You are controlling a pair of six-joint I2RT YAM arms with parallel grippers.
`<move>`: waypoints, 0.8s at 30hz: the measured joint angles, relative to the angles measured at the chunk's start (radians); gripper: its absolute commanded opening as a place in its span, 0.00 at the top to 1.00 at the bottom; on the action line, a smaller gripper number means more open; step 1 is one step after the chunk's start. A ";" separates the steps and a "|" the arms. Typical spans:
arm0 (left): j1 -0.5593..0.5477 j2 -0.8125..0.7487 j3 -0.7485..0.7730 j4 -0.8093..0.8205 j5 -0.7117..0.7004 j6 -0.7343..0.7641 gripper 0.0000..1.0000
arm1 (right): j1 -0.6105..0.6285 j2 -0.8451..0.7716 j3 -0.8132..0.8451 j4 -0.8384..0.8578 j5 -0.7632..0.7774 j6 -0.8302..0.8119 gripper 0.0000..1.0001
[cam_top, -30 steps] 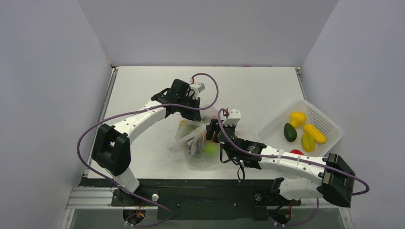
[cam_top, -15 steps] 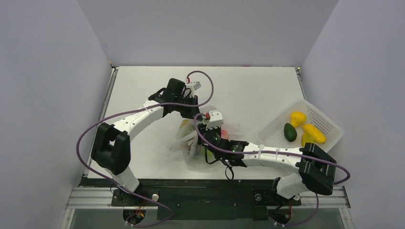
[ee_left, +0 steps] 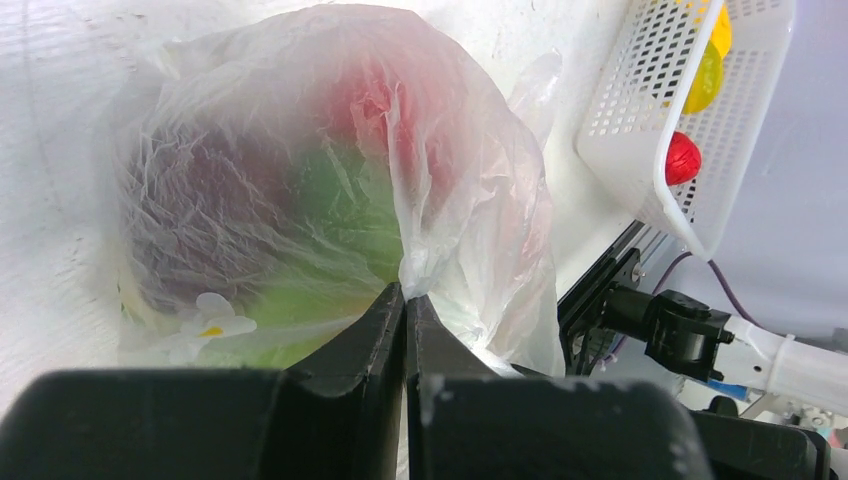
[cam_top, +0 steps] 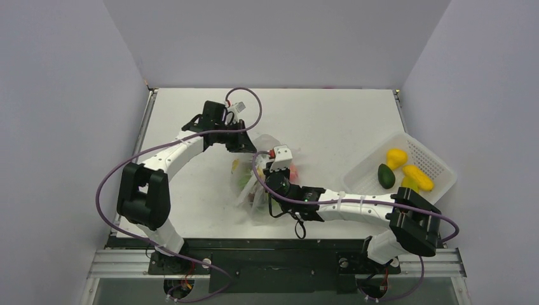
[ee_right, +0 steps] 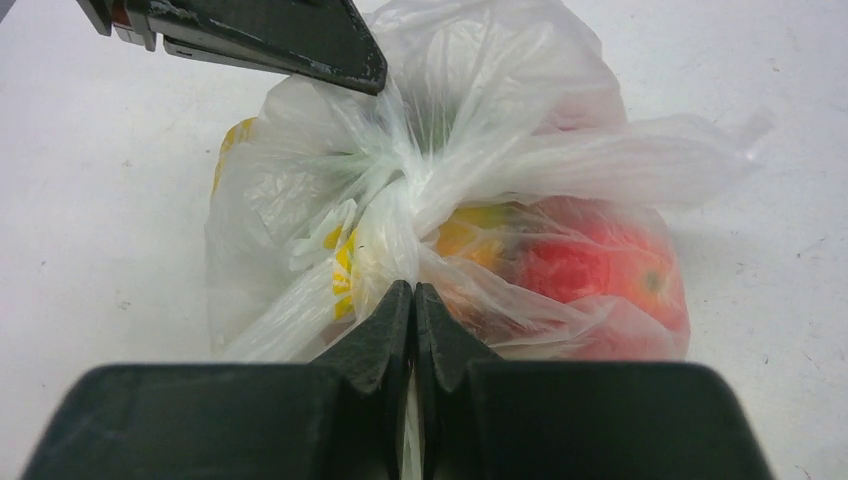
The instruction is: Take the fake fruits out of the plastic bag
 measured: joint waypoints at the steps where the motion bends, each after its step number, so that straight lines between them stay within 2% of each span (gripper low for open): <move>1: 0.014 0.000 -0.006 0.004 0.007 -0.006 1.00 | 0.001 0.000 -0.001 0.004 -0.001 -0.001 1.00; 11: 0.071 0.000 -0.011 0.011 0.021 -0.024 1.00 | 0.026 -0.044 -0.054 0.024 -0.007 -0.007 1.00; 19: 0.153 -0.010 -0.011 0.006 0.014 -0.021 1.00 | 0.040 -0.158 -0.160 0.043 -0.008 0.013 1.00; 24: 0.168 -0.019 -0.011 0.003 0.010 -0.015 1.00 | 0.045 -0.239 -0.231 0.047 -0.015 0.027 1.00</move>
